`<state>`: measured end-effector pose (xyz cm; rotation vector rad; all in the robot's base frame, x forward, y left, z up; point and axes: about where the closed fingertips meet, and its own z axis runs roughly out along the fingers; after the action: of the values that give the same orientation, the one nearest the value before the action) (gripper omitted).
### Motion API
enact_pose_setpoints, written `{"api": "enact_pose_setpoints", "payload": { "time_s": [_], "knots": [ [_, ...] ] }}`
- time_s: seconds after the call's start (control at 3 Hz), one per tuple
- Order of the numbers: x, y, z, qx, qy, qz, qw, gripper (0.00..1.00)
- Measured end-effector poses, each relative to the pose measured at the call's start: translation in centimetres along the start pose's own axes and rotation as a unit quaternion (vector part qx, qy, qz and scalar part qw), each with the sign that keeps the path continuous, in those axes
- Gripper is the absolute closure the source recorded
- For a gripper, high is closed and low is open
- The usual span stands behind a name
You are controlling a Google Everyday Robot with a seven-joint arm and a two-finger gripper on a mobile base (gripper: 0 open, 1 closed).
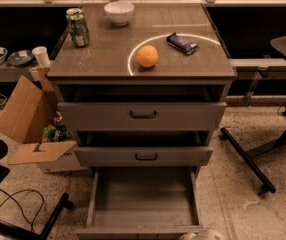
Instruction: Close bottom drawer
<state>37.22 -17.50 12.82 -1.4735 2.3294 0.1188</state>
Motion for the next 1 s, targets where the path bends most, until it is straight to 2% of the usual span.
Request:
{"api": "enact_pose_setpoints", "payload": {
  "time_s": [0.33, 0.67, 1.0],
  "knots": [
    [-0.8, -1.4, 1.6, 0.005, -0.022, 0.003, 0.9997, 1.0],
    [-1.0, -1.6, 1.8, 0.007, -0.025, 0.002, 0.9997, 1.0],
    [-2.3, -3.8, 1.8, 0.024, -0.038, -0.01, 0.9989, 1.0]
  ]
}}
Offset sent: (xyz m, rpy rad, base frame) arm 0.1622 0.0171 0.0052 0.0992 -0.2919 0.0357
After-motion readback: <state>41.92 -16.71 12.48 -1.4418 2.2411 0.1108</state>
